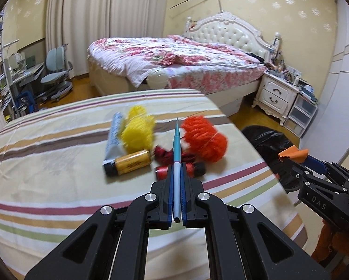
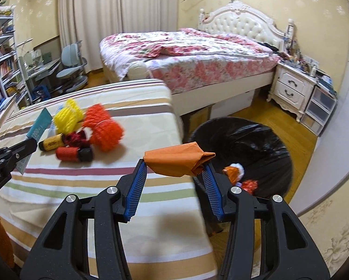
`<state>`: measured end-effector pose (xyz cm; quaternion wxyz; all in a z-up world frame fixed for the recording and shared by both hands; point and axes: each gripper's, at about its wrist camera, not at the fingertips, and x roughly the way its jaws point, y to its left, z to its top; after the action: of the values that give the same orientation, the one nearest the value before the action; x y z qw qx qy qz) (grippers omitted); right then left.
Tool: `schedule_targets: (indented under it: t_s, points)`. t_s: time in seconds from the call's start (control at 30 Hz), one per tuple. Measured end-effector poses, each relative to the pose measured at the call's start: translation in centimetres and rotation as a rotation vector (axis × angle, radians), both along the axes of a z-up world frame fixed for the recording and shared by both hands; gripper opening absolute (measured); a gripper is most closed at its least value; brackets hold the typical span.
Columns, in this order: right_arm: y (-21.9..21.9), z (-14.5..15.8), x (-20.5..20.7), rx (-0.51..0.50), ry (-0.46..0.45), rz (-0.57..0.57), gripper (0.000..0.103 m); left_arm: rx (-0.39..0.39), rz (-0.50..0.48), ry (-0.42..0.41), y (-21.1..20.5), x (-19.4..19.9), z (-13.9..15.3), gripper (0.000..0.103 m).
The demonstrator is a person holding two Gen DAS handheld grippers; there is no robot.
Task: Collect trash
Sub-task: 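Carry the orange cloth and pen with both grippers over the black bin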
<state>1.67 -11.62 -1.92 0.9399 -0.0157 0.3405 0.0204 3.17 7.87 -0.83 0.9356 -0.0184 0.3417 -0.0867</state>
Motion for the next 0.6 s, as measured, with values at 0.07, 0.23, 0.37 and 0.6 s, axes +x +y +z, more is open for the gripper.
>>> schedule_targets:
  t_s: [0.07, 0.23, 0.37, 0.6]
  points:
    - [-1.5, 0.2, 0.3, 0.0, -0.008, -0.031, 0.048, 0.0, -0.021, -0.01, -1.3, 0.5, 0.3, 0.006]
    - [-4.3, 0.4, 1.0, -0.004, -0.022, -0.09, 0.048, 0.002, -0.072, -0.029, -4.5, 2.1, 1.0, 0.006]
    - [-6.6, 0.2, 2.1, -0.003, -0.026, -0.136, 0.048, 0.01, -0.108, -0.043, -7.3, 3.3, 1.2, 0.006]
    - [-10.0, -0.5, 4.4, 0.003, -0.017, -0.199, 0.048, 0.029, -0.178, -0.047, -12.2, 5.7, 0.8, 0.006]
